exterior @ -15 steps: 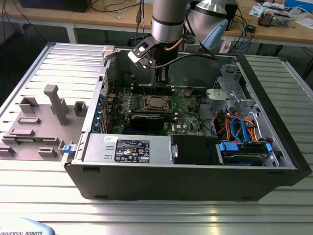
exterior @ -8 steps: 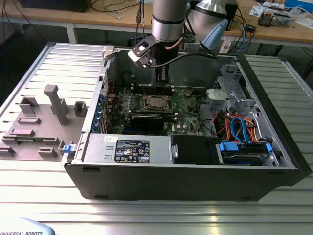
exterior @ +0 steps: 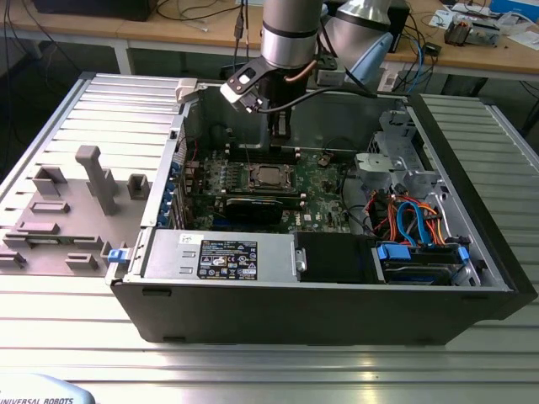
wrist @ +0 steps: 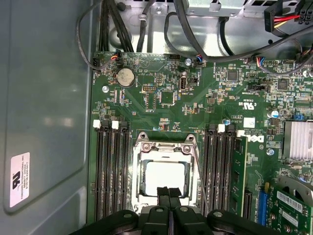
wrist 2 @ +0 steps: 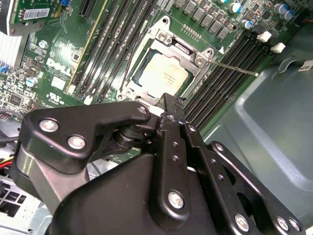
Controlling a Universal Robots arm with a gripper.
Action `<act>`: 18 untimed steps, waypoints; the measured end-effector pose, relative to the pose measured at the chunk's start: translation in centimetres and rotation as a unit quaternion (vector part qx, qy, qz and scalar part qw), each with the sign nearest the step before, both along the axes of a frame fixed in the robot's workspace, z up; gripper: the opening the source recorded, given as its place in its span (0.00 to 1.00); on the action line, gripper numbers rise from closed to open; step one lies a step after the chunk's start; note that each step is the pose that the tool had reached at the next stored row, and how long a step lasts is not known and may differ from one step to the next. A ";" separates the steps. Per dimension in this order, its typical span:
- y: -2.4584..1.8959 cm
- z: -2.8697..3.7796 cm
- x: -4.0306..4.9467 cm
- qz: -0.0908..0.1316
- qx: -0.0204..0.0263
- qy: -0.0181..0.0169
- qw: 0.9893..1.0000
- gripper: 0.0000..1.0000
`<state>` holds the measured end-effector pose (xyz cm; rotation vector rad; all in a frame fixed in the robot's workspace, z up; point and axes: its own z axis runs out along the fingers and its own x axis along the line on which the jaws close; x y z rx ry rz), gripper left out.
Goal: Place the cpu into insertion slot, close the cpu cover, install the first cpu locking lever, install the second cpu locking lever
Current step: 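Install the first cpu locking lever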
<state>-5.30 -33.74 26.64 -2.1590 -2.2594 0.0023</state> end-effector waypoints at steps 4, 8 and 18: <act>0.00 0.05 0.00 0.000 0.000 0.000 1.000 0.11; 0.00 0.08 0.00 0.000 0.000 0.000 1.000 0.11; 0.00 0.10 0.00 0.019 0.000 0.000 1.000 0.11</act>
